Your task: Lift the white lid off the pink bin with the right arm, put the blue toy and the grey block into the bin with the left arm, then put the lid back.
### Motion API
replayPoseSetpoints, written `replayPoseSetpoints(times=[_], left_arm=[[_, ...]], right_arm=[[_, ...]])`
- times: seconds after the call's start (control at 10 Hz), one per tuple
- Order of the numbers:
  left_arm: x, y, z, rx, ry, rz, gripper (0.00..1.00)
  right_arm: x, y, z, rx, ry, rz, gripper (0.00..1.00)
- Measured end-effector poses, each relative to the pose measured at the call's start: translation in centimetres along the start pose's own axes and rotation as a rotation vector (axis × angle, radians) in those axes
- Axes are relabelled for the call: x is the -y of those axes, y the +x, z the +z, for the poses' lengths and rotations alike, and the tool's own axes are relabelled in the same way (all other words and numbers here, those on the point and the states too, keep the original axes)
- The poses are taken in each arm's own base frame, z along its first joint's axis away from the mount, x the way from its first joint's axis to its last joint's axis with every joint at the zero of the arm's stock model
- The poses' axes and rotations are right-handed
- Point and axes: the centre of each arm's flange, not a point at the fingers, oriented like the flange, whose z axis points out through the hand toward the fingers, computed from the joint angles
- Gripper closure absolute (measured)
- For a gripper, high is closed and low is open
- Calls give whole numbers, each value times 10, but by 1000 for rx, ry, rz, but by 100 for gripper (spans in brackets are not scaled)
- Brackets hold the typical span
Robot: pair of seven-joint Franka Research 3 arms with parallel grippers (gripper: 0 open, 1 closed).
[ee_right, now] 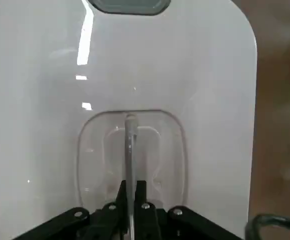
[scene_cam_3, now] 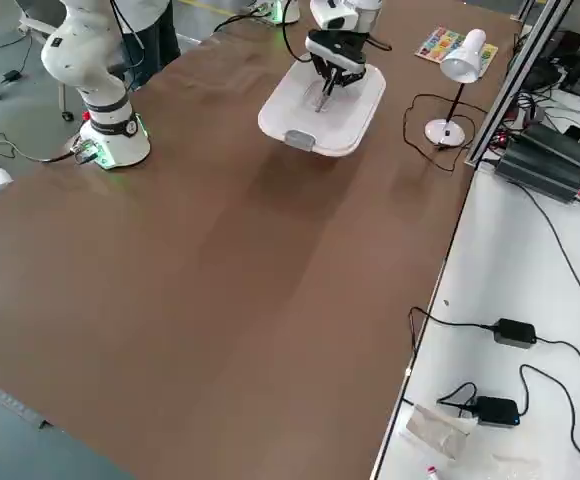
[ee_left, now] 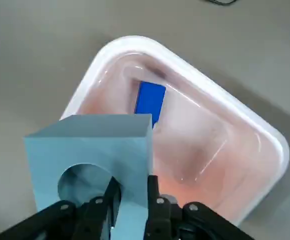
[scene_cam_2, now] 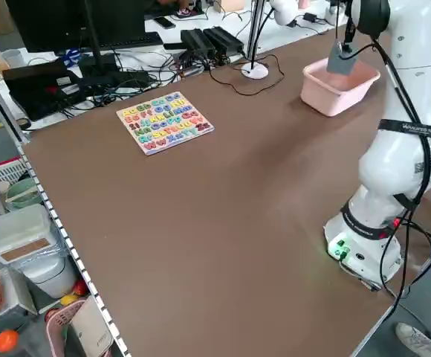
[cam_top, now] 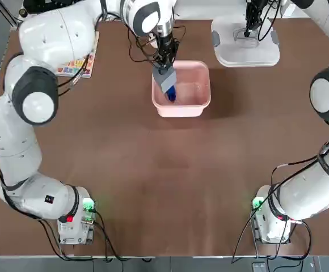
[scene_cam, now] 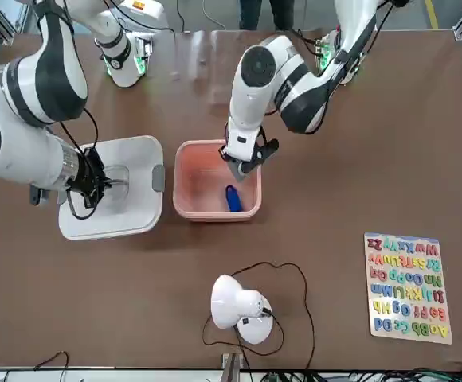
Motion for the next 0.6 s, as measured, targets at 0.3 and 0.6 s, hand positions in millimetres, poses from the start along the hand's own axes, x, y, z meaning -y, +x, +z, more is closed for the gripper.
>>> replayPoseSetpoints(times=[0.3,0.6], left_arm=[[-10,-9,31,-41,36,-14,65],[-3,33,-2,-80,12,-80,21]], right_arm=[[0,0,0,0,0,0,93],[0,-2,0,0,0,-3,93]])
